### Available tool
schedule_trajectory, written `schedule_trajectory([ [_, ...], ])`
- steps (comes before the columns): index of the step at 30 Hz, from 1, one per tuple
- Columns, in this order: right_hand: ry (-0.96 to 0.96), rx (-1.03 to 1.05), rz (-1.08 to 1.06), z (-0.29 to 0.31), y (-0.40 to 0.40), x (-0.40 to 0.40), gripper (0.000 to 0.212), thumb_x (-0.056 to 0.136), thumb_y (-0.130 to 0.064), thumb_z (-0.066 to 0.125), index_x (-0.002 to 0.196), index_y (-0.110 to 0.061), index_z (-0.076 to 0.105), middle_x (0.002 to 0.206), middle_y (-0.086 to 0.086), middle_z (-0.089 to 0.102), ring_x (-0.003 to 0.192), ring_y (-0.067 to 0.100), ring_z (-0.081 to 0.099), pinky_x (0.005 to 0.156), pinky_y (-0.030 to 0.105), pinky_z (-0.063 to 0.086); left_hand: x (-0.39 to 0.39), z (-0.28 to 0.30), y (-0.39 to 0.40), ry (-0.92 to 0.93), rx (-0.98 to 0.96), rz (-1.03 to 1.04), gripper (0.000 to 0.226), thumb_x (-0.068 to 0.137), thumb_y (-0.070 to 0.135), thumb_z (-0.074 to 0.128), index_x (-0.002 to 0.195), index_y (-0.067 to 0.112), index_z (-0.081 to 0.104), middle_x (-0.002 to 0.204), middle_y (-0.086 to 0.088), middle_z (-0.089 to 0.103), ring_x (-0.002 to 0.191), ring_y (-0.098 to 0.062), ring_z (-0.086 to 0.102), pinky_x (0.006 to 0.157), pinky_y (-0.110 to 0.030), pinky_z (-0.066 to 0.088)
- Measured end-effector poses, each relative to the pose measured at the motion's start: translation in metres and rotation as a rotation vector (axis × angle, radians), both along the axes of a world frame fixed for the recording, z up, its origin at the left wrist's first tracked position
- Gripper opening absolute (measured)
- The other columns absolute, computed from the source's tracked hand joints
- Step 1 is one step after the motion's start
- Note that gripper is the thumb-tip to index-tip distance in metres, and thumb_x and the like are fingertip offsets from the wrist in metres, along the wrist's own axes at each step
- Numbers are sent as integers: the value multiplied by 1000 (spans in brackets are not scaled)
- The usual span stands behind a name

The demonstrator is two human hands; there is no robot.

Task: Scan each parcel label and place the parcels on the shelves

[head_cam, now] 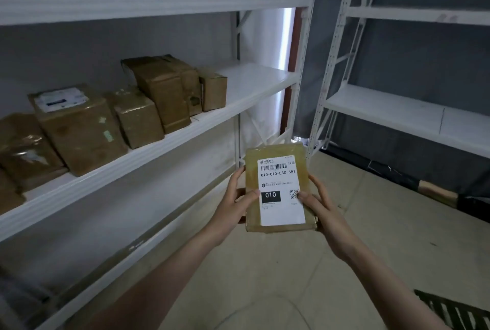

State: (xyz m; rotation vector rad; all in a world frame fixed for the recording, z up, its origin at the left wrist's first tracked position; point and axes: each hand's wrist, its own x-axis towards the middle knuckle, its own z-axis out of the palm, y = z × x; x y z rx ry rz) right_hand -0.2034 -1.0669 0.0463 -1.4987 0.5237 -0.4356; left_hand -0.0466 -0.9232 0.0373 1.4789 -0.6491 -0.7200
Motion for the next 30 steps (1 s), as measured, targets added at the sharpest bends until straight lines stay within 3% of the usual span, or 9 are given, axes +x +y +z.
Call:
schedule_trajectory([
  [3,-2,49,29,11,-42,51,71,73,-61,66,137,-45,38,119,-8,68,109,13,65,92,44,52,51,13,-41,-3,-2,5,53,94,34,59,130,60,31,118,9,65,103,-8,66,75,-30,57],
  [5,-24,81,83,17,-66,82,69,74,-67,58,135,-37,46,125,-7,65,113,15,63,92,44,51,85,21,-65,-24,-14,10,49,95,34,57,126,63,32,120,5,64,106,-12,66,77,-32,58],
  [10,-201,622,125,19,-109,146,48,92,-47,41,131,-25,58,133,5,60,116,24,61,91,45,54,146,25,-113,45,-75,47,49,96,37,55,133,58,30,119,12,66,110,-11,63,91,-42,55],
  [14,-283,817,201,13,-129,197,52,100,-48,30,138,-20,51,141,15,50,131,40,45,108,67,27,179,22,-140,31,-104,48,58,96,36,54,141,52,22,122,6,66,112,-12,63,91,-40,55],
  [18,-272,841,219,11,-160,241,53,99,-49,31,137,-20,52,140,15,52,130,39,47,106,64,32,209,23,-168,-111,-130,117,44,100,26,51,134,44,30,131,9,50,115,-4,55,91,-27,54],
  [20,-248,819,208,9,-180,261,53,98,-49,32,137,-21,52,140,14,52,131,37,47,108,64,29,226,23,-186,-295,-55,175,33,100,28,50,126,45,38,133,5,38,116,-5,50,95,-21,49],
  [23,-216,770,230,11,-213,294,51,98,-50,33,136,-22,54,138,12,55,129,34,49,107,63,30,254,25,-212,-535,69,224,34,100,27,50,134,27,47,138,4,24,120,0,37,91,-3,41],
  [27,-158,640,284,32,-260,344,48,96,-47,38,134,-22,54,132,10,60,123,33,55,95,56,46,291,40,-249,-766,154,308,41,101,32,48,138,14,49,144,8,32,125,2,35,103,-23,43],
  [30,-73,482,327,61,-293,381,42,92,-45,46,125,-22,58,125,10,64,116,30,59,96,55,46,312,56,-274,-764,190,355,49,100,40,47,141,13,46,145,4,38,131,-5,37,108,-22,34],
])
